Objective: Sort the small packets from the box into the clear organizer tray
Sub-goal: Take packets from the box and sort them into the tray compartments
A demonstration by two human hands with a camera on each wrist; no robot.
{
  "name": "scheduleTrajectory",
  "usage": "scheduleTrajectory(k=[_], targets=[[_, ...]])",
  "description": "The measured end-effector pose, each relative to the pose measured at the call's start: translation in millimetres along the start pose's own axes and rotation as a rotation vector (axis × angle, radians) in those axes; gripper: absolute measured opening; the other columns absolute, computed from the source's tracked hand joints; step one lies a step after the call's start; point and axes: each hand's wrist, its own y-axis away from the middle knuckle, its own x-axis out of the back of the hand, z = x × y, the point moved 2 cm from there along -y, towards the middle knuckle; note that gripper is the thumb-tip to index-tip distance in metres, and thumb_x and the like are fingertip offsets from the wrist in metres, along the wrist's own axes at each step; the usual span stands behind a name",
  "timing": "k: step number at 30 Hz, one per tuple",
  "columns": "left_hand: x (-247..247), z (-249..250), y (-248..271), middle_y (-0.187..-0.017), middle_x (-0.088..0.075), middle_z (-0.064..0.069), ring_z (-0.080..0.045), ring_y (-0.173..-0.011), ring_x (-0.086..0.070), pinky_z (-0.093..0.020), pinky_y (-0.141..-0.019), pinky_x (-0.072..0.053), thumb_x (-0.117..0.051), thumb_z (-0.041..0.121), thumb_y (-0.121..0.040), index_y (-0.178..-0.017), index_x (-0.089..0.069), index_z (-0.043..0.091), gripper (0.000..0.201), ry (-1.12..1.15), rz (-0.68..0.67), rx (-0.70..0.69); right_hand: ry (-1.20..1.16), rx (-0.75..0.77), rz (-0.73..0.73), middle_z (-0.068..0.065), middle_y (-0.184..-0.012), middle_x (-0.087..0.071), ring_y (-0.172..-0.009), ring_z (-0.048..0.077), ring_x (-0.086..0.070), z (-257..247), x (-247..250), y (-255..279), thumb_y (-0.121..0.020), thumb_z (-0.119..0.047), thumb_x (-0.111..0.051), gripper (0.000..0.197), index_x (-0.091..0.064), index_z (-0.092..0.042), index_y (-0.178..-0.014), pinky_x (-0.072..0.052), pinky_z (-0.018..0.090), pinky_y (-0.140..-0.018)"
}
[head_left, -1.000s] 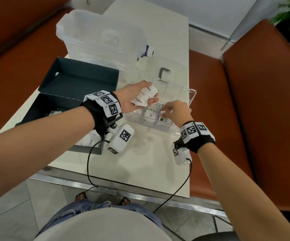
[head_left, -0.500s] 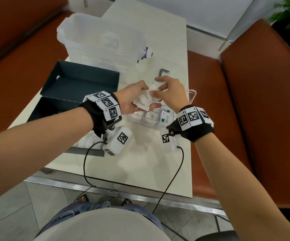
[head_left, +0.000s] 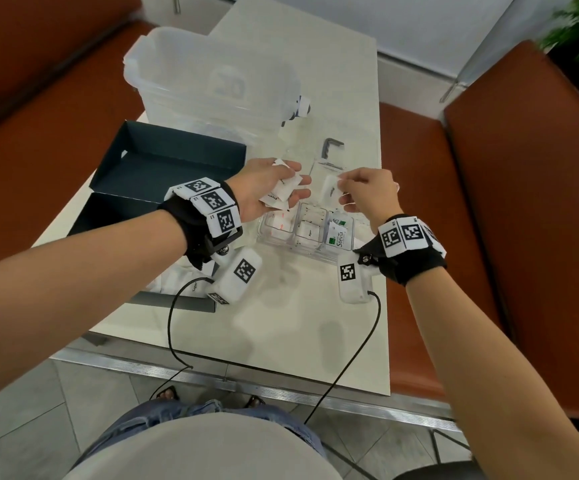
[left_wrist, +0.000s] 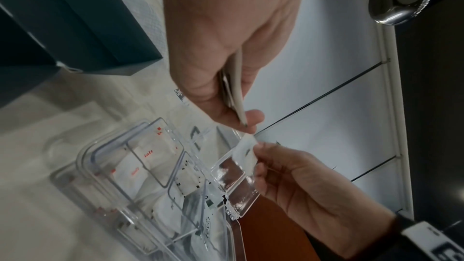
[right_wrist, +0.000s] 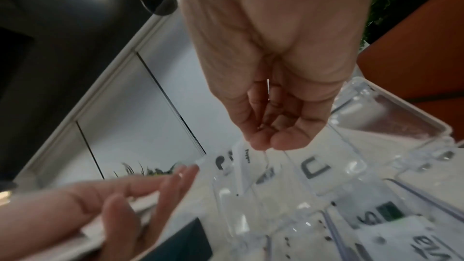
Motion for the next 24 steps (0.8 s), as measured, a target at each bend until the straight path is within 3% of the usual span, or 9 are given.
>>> scheduleTrajectory(k=[4,9,13,16,19,24], targets=[[2.3,0.7,0.7,-0.096,-0.071,-0.016,-0.026,-0.071,-0.073,-0.024,-0.051,-0.053,-0.048,0.003,-0.099,-0.111,-0.057,0.005,0.015,0.008,0.010,-0.003,0.223,0.010,-0.077,0.007,-0.073,-0.065,-0.059,0.015,-0.060,12.7,-18.6,1.7,-0.085,0.000,-0.056,0.019,-0.070,-0.008,-0.093,-0.052,0.021,-0.057],[5.1,1.1,2.9,-0.098,-0.069,-0.017,-0.026,-0.067,-0.072,-0.024,-0.051,-0.053,-0.049,0.002,-0.099,-0.110,-0.057,0.005,0.014,0.025,0.005,0.003,0.455,0.103,-0.087,0.014,-0.095,-0.070,-0.091,0.025,-0.063,21.8,-38.1,6.6,-0.088,-0.007,-0.057,0.018,-0.073,-0.003,-0.095,-0.049,0.028,-0.083],[7.1,2.5,4.0,-0.098,-0.069,-0.017,-0.026,-0.069,-0.072,-0.024,-0.051,-0.053,-0.049,0.002,-0.099,-0.107,-0.057,0.005,0.012,0.032,0.010,0.006,0.578,0.092,-0.082,0.014,-0.099,-0.070,-0.091,0.025,-0.065,28.4,-47.9,6.2,-0.091,-0.007,-0.053,0.022,-0.072,0.001,-0.096,-0.045,0.023,-0.072],[7.4,3.2,4.6,-0.100,-0.068,-0.017,-0.026,-0.071,-0.071,-0.023,-0.052,-0.053,-0.049,0.002,-0.099,-0.109,-0.057,0.005,0.013,0.030,0.013,0.007,0.678,0.097,-0.093,0.017,-0.109,-0.063,-0.095,0.030,-0.062,32.0,-52.1,6.6,-0.092,-0.005,-0.053,0.020,-0.071,0.002,-0.099,-0.049,0.029,-0.080],[7.0,2.4,5.0,-0.099,-0.067,-0.016,-0.026,-0.074,-0.070,-0.023,-0.052,-0.053,-0.048,0.002,-0.099,-0.106,-0.056,0.006,0.012,0.033,0.016,0.011,0.706,0.126,-0.122,0.017,-0.115,-0.057,-0.097,0.033,-0.061,33.7,-52.9,9.1,-0.089,-0.002,-0.059,0.017,-0.069,-0.003,-0.103,-0.051,0.038,-0.086],[6.7,3.0,3.8,-0.098,-0.069,-0.014,-0.025,-0.074,-0.070,-0.023,-0.052,-0.053,-0.053,0.009,-0.098,-0.109,-0.056,0.007,0.012,0.038,0.028,0.027,0.858,0.164,-0.249,0.003,-0.102,-0.068,-0.098,0.025,-0.062,29.6,-56.5,12.3,-0.082,-0.017,-0.070,0.016,-0.072,-0.021,-0.097,-0.049,0.038,-0.088]])
